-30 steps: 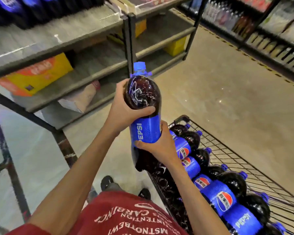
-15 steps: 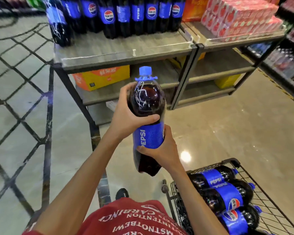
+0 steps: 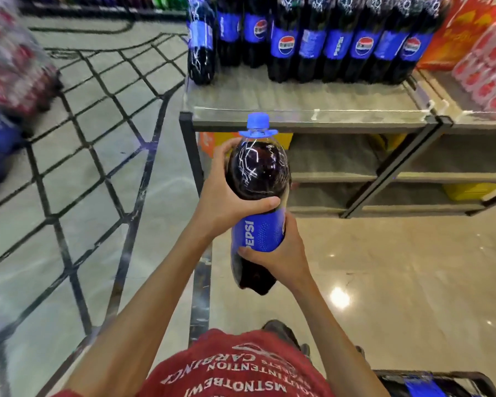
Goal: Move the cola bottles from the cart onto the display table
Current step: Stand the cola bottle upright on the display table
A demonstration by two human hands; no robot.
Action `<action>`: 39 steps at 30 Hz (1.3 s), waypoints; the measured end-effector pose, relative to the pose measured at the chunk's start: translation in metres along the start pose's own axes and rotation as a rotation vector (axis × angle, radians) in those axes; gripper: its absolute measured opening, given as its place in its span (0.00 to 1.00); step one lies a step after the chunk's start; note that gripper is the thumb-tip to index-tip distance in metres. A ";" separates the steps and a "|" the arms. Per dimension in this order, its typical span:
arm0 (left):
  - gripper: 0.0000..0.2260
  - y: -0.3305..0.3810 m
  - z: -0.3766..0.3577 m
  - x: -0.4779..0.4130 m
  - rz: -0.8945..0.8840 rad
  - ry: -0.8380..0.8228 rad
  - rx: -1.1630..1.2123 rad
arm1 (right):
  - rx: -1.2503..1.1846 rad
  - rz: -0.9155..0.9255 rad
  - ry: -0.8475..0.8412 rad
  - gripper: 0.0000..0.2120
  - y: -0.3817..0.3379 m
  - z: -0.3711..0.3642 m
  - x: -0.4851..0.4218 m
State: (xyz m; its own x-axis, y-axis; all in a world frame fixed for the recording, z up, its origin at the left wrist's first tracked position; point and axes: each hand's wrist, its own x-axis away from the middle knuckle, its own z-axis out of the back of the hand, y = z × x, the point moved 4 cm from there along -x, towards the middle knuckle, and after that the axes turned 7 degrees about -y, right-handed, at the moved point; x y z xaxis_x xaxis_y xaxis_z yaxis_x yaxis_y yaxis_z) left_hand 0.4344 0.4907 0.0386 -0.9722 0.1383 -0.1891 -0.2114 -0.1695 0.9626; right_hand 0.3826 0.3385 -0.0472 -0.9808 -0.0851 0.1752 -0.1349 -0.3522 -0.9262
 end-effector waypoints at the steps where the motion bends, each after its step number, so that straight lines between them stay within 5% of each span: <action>1: 0.45 -0.003 0.005 -0.006 0.005 0.016 -0.006 | -0.002 0.009 -0.013 0.42 -0.002 -0.002 -0.010; 23: 0.46 -0.037 0.009 -0.254 0.035 0.245 -0.030 | 0.033 0.095 -0.233 0.44 -0.041 0.071 -0.289; 39: 0.46 -0.081 0.060 -0.410 0.038 0.242 -0.110 | 0.004 0.086 -0.212 0.40 -0.069 0.057 -0.455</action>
State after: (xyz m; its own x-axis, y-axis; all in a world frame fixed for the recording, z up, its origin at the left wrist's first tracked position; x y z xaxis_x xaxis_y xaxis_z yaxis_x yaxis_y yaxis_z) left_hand 0.8558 0.5066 0.0502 -0.9728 -0.1049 -0.2064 -0.1707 -0.2771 0.9456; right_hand 0.8458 0.3477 -0.0442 -0.9373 -0.3083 0.1624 -0.0513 -0.3389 -0.9394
